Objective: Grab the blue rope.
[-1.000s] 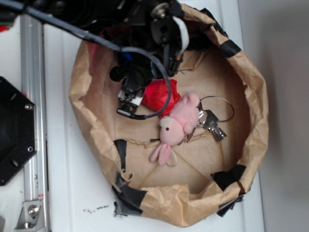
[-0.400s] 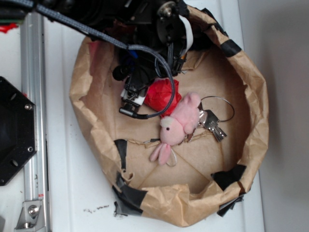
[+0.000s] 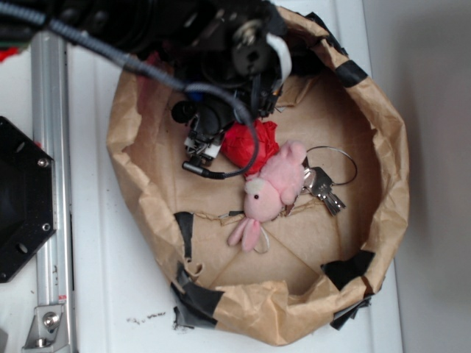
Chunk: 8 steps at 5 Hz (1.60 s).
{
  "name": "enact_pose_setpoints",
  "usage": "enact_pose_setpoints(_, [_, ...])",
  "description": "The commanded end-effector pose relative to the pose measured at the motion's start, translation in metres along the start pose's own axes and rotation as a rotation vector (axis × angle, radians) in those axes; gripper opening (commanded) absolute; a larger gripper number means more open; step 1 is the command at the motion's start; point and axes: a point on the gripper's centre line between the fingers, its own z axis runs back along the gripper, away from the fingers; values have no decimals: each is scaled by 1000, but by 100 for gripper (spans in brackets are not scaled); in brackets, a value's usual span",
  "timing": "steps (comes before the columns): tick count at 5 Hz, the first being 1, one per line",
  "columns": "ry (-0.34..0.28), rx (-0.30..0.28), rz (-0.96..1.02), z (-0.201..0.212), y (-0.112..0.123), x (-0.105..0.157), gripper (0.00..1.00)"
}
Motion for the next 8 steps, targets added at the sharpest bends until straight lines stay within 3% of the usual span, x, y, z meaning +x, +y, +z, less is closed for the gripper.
enact_pose_setpoints(1, [24,-27,56,-6,11,-24,100])
enact_pose_setpoints(2, [20,-51,77,-8,14,-30,100])
enact_pose_setpoints(4, [40,-40,54,-12,9,-25,0])
enact_pose_setpoints(7, [29,-12,55,-7,8,-25,0])
enact_pose_setpoints(8, [-7,68,73,15,8,-24,0])
